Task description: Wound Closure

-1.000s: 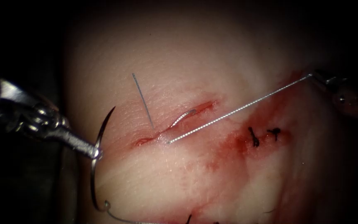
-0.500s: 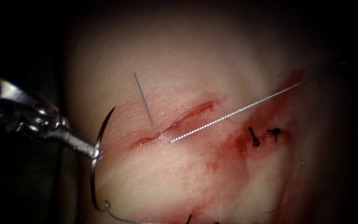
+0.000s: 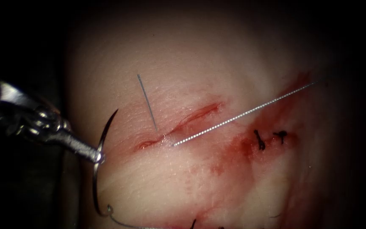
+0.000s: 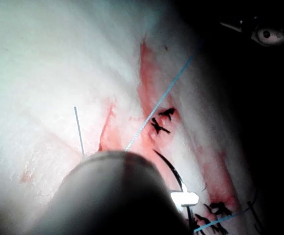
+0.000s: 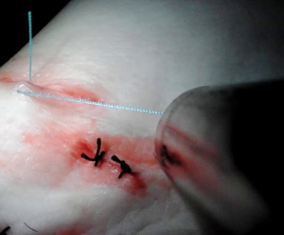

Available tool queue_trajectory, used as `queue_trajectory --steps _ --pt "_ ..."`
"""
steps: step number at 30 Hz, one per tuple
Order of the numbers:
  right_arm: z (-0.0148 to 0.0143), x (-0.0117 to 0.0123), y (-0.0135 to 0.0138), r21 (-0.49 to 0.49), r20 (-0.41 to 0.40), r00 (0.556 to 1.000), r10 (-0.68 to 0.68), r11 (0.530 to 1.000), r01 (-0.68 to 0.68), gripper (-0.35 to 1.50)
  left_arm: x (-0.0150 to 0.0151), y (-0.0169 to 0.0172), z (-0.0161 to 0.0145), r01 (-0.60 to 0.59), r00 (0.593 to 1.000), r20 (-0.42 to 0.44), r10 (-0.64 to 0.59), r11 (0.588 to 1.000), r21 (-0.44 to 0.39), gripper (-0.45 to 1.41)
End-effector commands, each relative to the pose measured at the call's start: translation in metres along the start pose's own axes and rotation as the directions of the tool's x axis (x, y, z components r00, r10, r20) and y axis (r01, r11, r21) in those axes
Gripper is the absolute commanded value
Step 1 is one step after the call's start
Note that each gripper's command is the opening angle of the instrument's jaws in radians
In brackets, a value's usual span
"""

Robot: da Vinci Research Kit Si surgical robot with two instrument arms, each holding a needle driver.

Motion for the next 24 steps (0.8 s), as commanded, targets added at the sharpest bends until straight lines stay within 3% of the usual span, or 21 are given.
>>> queue_trajectory --steps 1,11,18,24 --pt "0.0005 0.0003 0.0003 0.0 0.001 1.0 0.004 1.0 -0.004 -0.35 0.0003 -0.0005 0.0004 0.0 1.0 0.0 0.0 1.0 0.0 -0.45" --pt "0.0001 0.0001 0.0007 0.002 0.011 1.0 0.013 1.0 -0.013 -0.35 0.0003 -0.0006 0.0004 -0.001 1.0 0.0 0.001 1.0 0.0 -0.45" --pt "-0.0002 -0.0018 0.0017 0.005 0.021 1.0 0.019 1.0 -0.019 -0.35 0.0003 -0.0006 0.0005 -0.001 1.0 0.0 0.001 1.0 0.0 -0.45" --pt "-0.0003 -0.0016 0.0016 0.004 0.026 0.999 0.028 1.0 -0.028 -0.35 0.0003 -0.0006 0.0005 0.0 1.0 0.001 0.0 1.0 0.003 -0.45"
